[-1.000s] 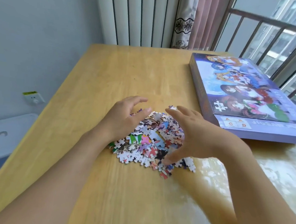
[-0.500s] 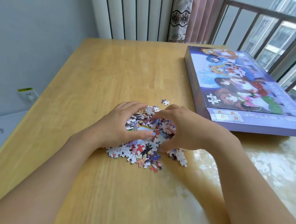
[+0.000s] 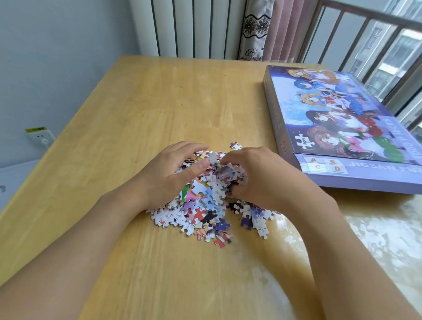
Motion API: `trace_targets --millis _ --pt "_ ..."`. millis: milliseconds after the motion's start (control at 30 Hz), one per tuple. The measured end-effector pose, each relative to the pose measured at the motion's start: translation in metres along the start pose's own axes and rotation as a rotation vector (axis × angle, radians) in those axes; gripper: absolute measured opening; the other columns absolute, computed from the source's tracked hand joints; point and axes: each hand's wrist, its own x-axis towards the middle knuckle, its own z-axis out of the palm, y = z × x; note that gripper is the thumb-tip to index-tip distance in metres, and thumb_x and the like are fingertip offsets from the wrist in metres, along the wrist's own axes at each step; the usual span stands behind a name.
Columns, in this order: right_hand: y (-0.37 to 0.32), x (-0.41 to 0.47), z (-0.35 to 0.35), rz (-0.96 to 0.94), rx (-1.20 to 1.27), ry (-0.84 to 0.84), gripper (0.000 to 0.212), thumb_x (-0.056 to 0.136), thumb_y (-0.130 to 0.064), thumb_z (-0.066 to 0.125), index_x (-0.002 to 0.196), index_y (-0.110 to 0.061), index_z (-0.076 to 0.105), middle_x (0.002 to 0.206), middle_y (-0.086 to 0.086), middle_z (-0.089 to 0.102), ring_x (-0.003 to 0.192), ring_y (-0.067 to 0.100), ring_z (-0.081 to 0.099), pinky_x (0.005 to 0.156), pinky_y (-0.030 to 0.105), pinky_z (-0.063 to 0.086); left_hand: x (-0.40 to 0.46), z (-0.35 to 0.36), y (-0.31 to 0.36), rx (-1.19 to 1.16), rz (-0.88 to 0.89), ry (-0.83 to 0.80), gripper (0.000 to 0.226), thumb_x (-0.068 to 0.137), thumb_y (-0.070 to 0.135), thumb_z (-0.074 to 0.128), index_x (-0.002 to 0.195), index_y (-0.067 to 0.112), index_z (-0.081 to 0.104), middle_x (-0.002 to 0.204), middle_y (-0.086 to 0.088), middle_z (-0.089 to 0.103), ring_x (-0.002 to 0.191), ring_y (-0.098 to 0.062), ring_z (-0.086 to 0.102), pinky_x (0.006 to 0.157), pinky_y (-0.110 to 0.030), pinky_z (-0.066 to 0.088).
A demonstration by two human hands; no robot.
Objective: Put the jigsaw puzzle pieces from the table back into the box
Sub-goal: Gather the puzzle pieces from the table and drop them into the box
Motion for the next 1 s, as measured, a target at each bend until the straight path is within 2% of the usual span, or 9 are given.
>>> trace_targets --millis 67,200,400,600,667,733,833,900,1000 --pt "0.0 0.0 0.0 0.007 0.008 -0.014 0.063 0.081 -0.028 0.075 0.14 -0.035 0.053 0.122 -0.002 0.06 0.104 0.024 0.06 0.079 0.033 0.051 0.0 0.001 -0.001 -0.002 0.007 0.005 0.071 0.086 0.077 0.031 0.141 0.037 0.05 0.142 0.021 0.047 0.136 0.001 0.038 0.116 -0.037 0.032" --pt "-0.001 0.002 0.0 -0.001 -0.017 0.014 0.045 0.085 -0.016 0.068 0.127 -0.031 0.064 0.105 0.0 0.06 0.083 0.025 0.061 0.071 0.038 0.054 0.001 0.001 -0.002 -0.01 0.028 0.023 0.07 0.089 0.076 0.027 0.14 0.036 0.052 0.141 0.021 0.049 0.135 0.001 0.04 0.114 -0.031 0.032" --pt "0.006 0.005 0.0 0.008 0.032 0.107 0.033 0.088 -0.012 0.062 0.119 -0.023 0.069 0.093 0.0 0.062 0.082 0.026 0.061 0.068 0.031 0.048 0.001 0.001 0.0 -0.068 0.071 0.093 0.07 0.092 0.07 0.024 0.136 0.028 0.058 0.135 0.02 0.054 0.127 0.01 0.044 0.097 -0.002 0.03" --pt "0.015 0.004 -0.006 -0.02 0.25 0.288 0.007 0.09 -0.016 0.07 0.096 -0.015 0.074 0.067 -0.009 0.061 0.059 0.009 0.053 0.056 0.018 0.042 0.001 -0.003 -0.003 -0.058 0.112 0.206 0.064 0.097 0.064 0.025 0.13 0.024 0.063 0.129 0.016 0.059 0.121 0.011 0.049 0.093 0.0 0.031" --pt "0.015 0.006 -0.006 0.071 0.521 0.309 0.005 0.089 -0.015 0.072 0.093 -0.013 0.074 0.073 0.005 0.071 0.061 0.02 0.059 0.061 0.032 0.048 0.002 -0.004 -0.004 -0.058 0.126 0.258 0.063 0.098 0.061 0.026 0.126 0.021 0.066 0.125 0.014 0.062 0.118 0.012 0.05 0.092 0.0 0.031" --pt "0.012 0.006 -0.008 0.178 0.917 0.279 0.005 0.089 -0.013 0.074 0.094 -0.011 0.074 0.083 0.01 0.073 0.069 0.019 0.062 0.066 0.035 0.048 0.001 -0.003 -0.002 -0.054 0.144 0.306 0.061 0.1 0.058 0.027 0.122 0.019 0.068 0.122 0.013 0.063 0.116 0.014 0.05 0.091 0.0 0.031" --pt "-0.002 0.001 -0.017 0.279 1.709 0.11 0.006 0.091 -0.002 0.066 0.097 -0.003 0.065 0.097 0.017 0.066 0.083 0.023 0.065 0.072 0.029 0.057 -0.002 -0.003 0.001 -0.068 0.15 0.373 0.056 0.1 0.056 0.028 0.117 0.021 0.069 0.117 0.014 0.064 0.112 0.018 0.05 0.088 0.001 0.032" --pt "-0.009 -0.005 -0.015 0.327 2.159 -0.011 0.029 0.086 0.002 0.065 0.113 0.001 0.055 0.101 0.02 0.063 0.08 0.023 0.067 0.065 0.023 0.059 -0.003 -0.002 0.004 -0.092 0.144 0.408 0.055 0.099 0.057 0.029 0.115 0.023 0.069 0.116 0.015 0.064 0.111 0.017 0.051 0.087 0.001 0.033" --pt "-0.017 -0.017 -0.009 0.386 2.367 -0.08 0.044 0.08 0.002 0.061 0.123 0.003 0.049 0.102 0.024 0.064 0.081 0.024 0.067 0.062 0.023 0.058 -0.004 0.001 0.011 -0.112 0.164 0.442 0.052 0.1 0.056 0.029 0.112 0.026 0.069 0.115 0.014 0.065 0.111 0.015 0.052 0.087 -0.001 0.034"
